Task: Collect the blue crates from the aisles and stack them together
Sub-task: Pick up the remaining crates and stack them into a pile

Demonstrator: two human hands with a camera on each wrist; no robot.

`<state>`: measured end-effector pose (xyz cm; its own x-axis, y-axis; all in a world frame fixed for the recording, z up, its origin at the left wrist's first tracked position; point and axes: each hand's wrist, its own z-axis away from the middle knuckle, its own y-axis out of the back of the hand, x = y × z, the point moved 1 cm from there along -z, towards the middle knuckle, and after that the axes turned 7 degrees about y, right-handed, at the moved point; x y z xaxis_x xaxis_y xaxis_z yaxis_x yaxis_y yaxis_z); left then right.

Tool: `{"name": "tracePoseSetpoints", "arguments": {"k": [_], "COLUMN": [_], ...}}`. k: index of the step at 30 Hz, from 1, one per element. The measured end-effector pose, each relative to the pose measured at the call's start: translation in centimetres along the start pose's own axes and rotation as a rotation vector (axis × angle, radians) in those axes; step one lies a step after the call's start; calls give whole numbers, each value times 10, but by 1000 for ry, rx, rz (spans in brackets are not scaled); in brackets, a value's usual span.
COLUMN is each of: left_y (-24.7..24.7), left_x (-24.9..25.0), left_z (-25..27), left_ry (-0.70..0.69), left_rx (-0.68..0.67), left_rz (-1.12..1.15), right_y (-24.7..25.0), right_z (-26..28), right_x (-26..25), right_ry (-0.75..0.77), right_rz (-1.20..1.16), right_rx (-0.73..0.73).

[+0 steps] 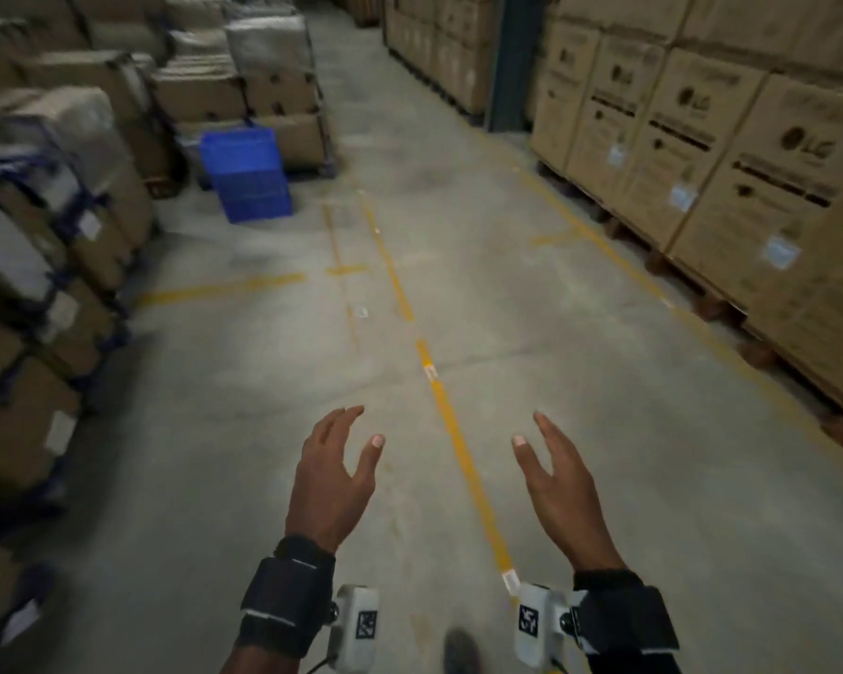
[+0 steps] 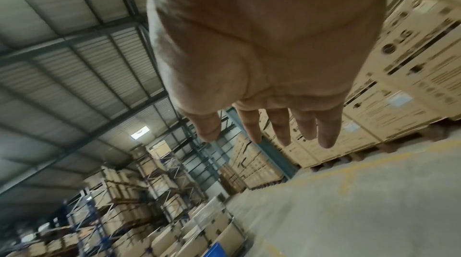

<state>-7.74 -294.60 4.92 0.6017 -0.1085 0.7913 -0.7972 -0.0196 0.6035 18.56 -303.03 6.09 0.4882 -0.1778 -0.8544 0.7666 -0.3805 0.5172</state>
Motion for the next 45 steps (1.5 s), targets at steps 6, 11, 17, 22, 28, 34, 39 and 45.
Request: {"name": "tracePoseSetpoints", "arguments": {"k": [6,11,17,22,28,34,39,45], "left_y": [20,39,58,91,113,109,132,162], "left_x": [-10,-48,-105,-133,-143,-183,-200,-236], "left_z": [-119,-223,-382,-529,-699,-885,-1018,-1149], "left_ry": [115,195,228,221,173,210,267,346], "left_rx": [170,276,316,291,271,257,365,483], "left_rz": [-31,-53,-41,-63,-110,-122,-75,-49], "right_y": [-62,-141,-252,-329,-388,-485,-561,-651], "right_z": [-166,-282,-426,-541,-676,-855,-994,-1126], "right_x": [-53,-86,-124,-179,-227,-251,-302,-360], "right_ry": [113,162,208,255,244,276,309,301], "right_rz": [-36,-29,-15,11,22,23,4,-71], "right_rx": [-170,-310,-370,-404,-367,-403,-492,-560]}}
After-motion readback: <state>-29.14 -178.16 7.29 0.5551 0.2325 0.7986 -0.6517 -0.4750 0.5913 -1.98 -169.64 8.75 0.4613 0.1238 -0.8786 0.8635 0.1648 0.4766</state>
